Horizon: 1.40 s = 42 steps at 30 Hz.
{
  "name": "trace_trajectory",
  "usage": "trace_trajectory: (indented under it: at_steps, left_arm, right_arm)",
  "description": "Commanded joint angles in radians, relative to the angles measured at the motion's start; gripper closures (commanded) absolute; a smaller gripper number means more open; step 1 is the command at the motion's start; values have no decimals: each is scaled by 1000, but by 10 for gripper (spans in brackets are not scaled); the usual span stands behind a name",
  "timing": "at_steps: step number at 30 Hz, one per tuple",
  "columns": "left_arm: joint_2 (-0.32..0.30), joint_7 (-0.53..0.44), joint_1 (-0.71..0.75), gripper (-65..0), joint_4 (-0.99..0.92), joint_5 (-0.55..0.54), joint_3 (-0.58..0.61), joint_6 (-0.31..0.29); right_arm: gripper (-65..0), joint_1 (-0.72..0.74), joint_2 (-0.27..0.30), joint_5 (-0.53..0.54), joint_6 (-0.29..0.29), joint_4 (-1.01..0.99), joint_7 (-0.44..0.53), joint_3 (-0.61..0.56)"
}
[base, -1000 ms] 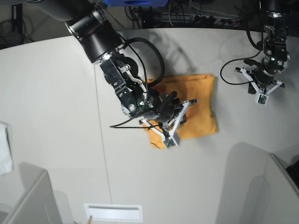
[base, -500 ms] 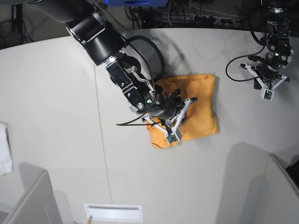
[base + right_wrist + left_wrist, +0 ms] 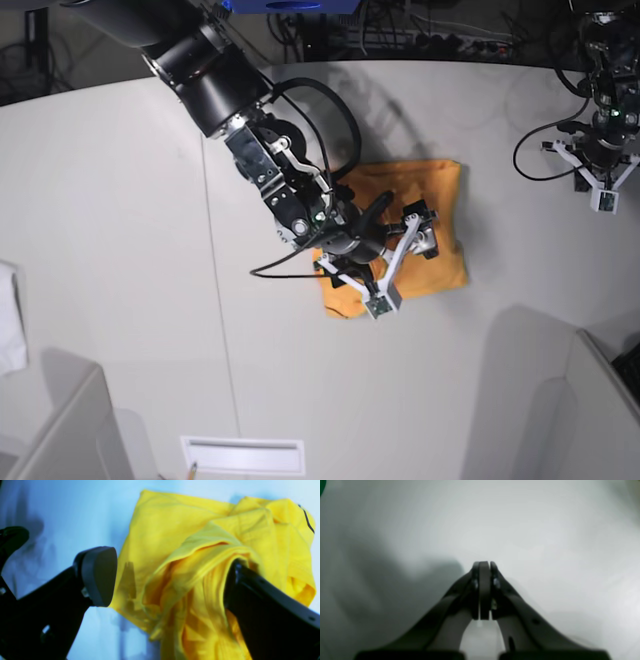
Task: Fold the T-shirt properly
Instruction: 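Fold the held end with the right gripper over onto the shirt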
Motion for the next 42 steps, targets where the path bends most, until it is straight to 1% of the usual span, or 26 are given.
trace_trajectory:
  at_steps: [1, 3, 8, 11, 16, 17, 19, 21, 23, 28, 32, 36, 38, 40, 41, 42]
  left_arm:
    - [-24, -22, -5, 0, 15, -1, -19, 3]
    - [-24, -22, -5, 0, 13, -1, -39, 3]
    - [-24, -22, 13, 0, 15, -3, -87, 3]
    - [-22, -22, 15, 0, 16, -3, -93, 3]
    - [-22, -22, 15, 0, 15, -3, -93, 3]
    - [-21, -22, 15, 0, 19, -3, -93, 3]
    - [-4, -22, 11, 0, 19, -3, -93, 3]
    - [-1, -22, 10, 0, 19, -3, -93, 3]
    - [7, -22, 7, 0, 19, -3, -93, 3]
    - [10, -22, 5, 0, 19, -3, -93, 3]
    - [10, -22, 7, 0, 19, -3, -94, 3]
    - [10, -22, 4, 0, 18, -3, -94, 3]
    - [10, -22, 2, 0, 18, -3, -94, 3]
    - [10, -25, 2, 0, 13, -3, -94, 3]
    - [10, -25, 2, 0, 13, -3, -96, 3]
    - [10, -25, 2, 0, 15, -3, -97, 3]
  right_arm:
    - [-527, 23, -19, 5, 7, 9, 22, 0]
    - [-527, 25, -20, 5, 7, -12, 25, -12]
    - [-527, 37, -22, 7, 7, -32, 26, -98]
    - [-527, 57, -29, 11, 7, -32, 29, -123]
    - [-527, 111, -29, 117, 4, -34, 29, -173]
    - [-527, 124, -29, 133, -10, -34, 29, -192]
    - [-527, 140, -29, 160, -59, -51, 34, -231]
    - [-527, 160, -31, 205, -85, -94, 75, -262]
    - [-527, 178, -31, 271, -99, -152, 126, -301]
    - [-527, 226, -32, 367, -99, -209, 187, -436]
    - [-527, 255, -35, 421, -100, -190, 223, -498]
    - [-527, 298, -35, 504, -99, -184, 276, -545]
    - [-527, 315, -34, 516, -94, -130, 292, -555]
    - [-527, 330, -23, 513, -99, -32, 280, -549]
    - [-519, 347, -5, 513, -102, 14, 256, -532]
    - [-497, 364, 29, 513, -112, 48, 221, -509]
